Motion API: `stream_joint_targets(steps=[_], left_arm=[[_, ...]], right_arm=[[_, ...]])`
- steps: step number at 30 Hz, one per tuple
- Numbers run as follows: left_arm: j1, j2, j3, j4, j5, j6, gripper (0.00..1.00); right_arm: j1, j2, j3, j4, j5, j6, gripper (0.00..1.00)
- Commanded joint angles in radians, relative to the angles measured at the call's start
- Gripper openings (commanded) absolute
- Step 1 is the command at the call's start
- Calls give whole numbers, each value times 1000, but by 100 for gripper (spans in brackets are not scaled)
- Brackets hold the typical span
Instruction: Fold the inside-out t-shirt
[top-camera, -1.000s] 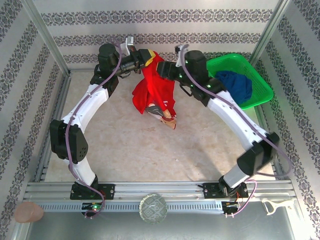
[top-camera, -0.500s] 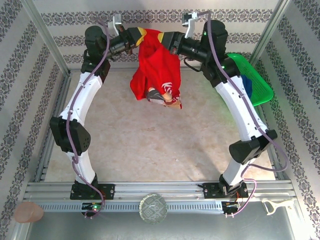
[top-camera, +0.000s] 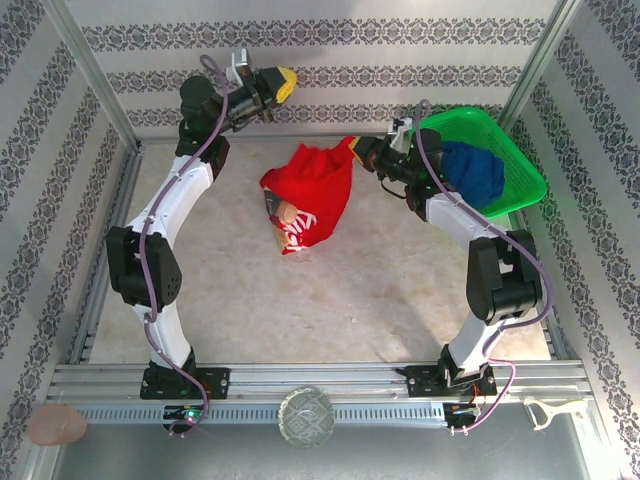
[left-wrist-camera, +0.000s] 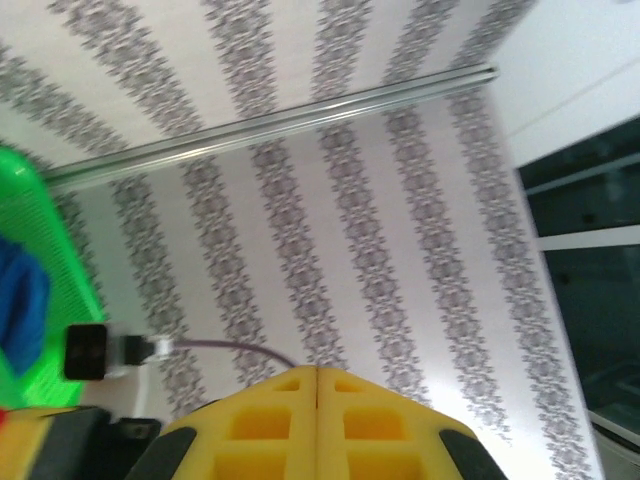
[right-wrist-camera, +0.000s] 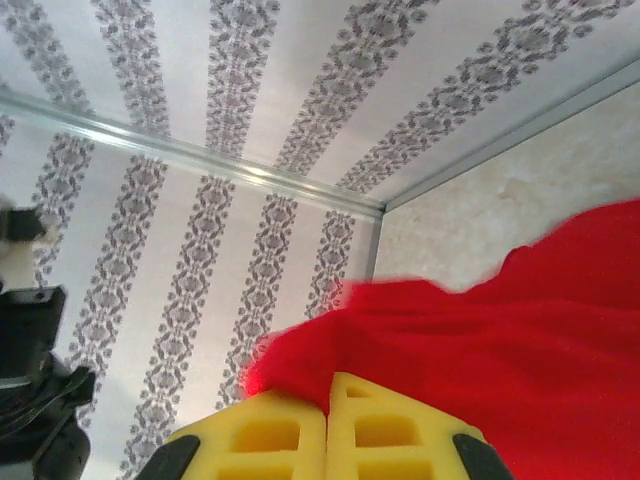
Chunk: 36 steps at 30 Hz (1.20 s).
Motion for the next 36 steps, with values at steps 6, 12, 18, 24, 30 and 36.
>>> stream_joint_targets(steps=[6,12,18,24,30,36], left_arm=[[14,-84,-83,-41,11,141,0],[-49,-197,-89,-728,-96,821,20],[-129,-227,-187,-772,-205,959,45],[-187,-208,-154,-795,-217,979,54],[-203,-207,-162,-825,-297,996,57],[-203,-161,-103,-839,-304,1006,59]], right_arm=[[47,-113,130,213,-35,61,0],[60,-99,216,210,-124,85,0],[59,-108,210,192,-179,83,0],[59,-121,174,177,-177,77,0],[63,-126,159,177,-173,77,0],[73,-140,144,175,-167,72,0]])
